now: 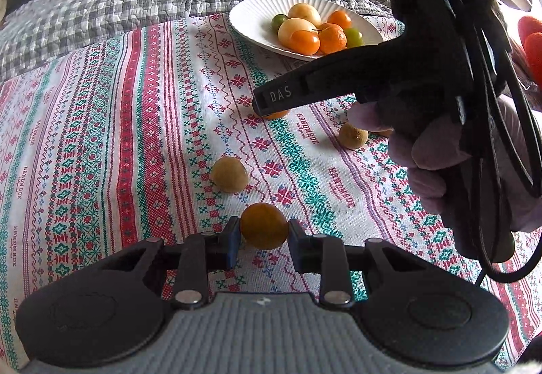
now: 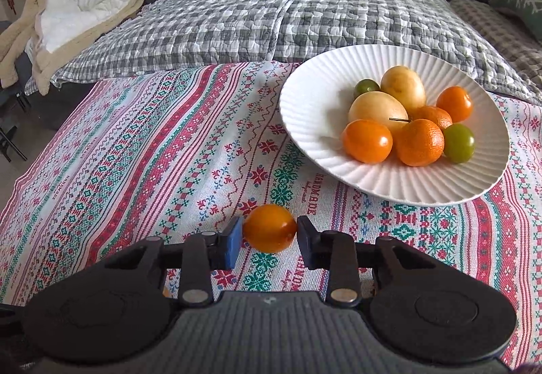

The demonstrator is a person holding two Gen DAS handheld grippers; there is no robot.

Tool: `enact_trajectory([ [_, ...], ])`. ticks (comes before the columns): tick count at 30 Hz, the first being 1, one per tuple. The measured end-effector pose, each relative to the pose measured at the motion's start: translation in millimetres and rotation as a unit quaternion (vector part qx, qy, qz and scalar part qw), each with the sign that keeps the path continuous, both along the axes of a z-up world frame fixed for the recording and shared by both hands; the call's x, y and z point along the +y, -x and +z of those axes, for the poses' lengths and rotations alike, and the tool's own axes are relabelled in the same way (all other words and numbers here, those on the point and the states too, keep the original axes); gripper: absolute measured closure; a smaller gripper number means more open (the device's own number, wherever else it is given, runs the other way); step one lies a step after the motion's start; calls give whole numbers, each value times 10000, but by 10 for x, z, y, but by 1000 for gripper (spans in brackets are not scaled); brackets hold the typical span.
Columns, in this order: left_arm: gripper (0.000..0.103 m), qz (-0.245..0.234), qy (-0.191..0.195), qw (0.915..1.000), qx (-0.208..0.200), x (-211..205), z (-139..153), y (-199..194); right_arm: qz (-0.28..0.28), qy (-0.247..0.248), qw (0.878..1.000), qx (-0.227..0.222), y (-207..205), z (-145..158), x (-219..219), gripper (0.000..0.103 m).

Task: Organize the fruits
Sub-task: 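Carry both held orange tomatoes toward the white bowl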

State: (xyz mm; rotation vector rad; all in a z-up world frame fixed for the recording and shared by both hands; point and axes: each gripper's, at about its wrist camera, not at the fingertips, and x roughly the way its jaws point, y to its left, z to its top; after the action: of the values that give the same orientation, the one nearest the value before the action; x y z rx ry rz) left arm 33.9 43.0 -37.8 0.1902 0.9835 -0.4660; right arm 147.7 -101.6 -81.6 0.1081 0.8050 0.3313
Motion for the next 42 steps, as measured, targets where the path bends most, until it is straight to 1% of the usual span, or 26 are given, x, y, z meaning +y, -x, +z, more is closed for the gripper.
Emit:
enact_trajectory([
  [5,79,52,49,10000,-28,33,16,-8,21,-13,10000,-5,73,39,-46,72],
  [15,79,121,102,9998,-98,-4,25,-24,-181,-441,9989,-31,323,176,-327,72],
  [20,79,117,121,9998,-127,-22,29,-10,-340,-545,9979,-11,433,202,-465,72],
  [23,79,88,106,9996,-230,-38,46,-11,-451,-658,9968,-36,511,219,-568,72],
  [27,79,18,114,9994,-312,-83,63,3,-610,-608,9963,1,583,236,-646,72],
  [35,79,-29,201,9987,-463,-195,120,-9,-757,-655,9949,-128,710,293,-916,72],
  [39,79,-20,163,9984,-540,-261,149,-67,-905,-642,9938,-93,718,247,-1073,72],
  [42,79,-84,72,9980,-627,-315,163,-130,-1029,-736,9919,-88,722,228,-1196,72],
])
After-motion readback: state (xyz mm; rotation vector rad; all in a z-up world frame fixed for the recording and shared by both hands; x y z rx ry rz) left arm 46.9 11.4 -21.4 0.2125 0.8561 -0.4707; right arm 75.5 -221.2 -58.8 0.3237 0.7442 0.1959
